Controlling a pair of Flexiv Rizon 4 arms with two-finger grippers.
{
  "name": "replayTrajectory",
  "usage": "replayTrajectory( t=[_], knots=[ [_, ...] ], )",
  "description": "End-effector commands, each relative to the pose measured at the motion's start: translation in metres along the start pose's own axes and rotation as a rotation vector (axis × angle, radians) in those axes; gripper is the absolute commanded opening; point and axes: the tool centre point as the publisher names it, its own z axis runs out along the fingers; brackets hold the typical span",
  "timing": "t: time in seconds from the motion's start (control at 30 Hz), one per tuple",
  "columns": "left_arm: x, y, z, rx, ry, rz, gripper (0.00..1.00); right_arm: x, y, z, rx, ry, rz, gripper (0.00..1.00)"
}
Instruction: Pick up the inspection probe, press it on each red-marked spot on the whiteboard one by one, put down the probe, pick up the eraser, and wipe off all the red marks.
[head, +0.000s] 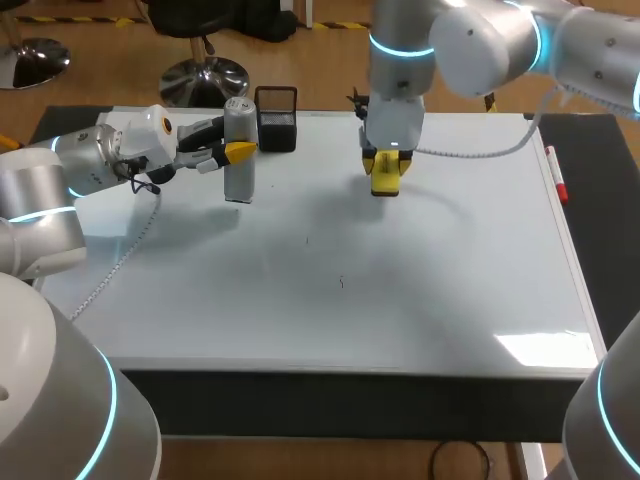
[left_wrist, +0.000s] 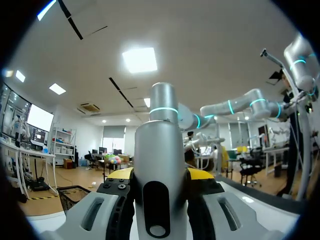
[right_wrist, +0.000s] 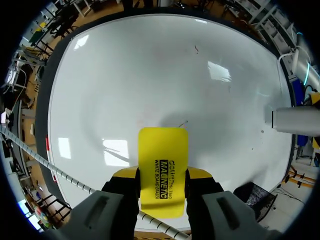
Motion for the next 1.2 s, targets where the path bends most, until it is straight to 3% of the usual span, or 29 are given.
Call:
replayTrajectory(
  t=[0.03, 0.63, 1.2],
  knots=[
    [0.001, -0.002, 0.001, -0.003, -0.001, 0.000, 0.00, -0.004, -0.023, 0.008, -0.022, -0.010, -0.008, 0.00],
    [0.001, -0.002, 0.001, -0.003, -0.001, 0.000, 0.00, -0.031, -0.091, 0.014, -0.043, -0.037, -0.076, 0.00],
    [0.001, -0.002, 0.001, -0.003, -0.001, 0.000, 0.00, -0.036, -0.110, 0.023, -0.069, -0.040, -0.090, 0.00]
  ],
)
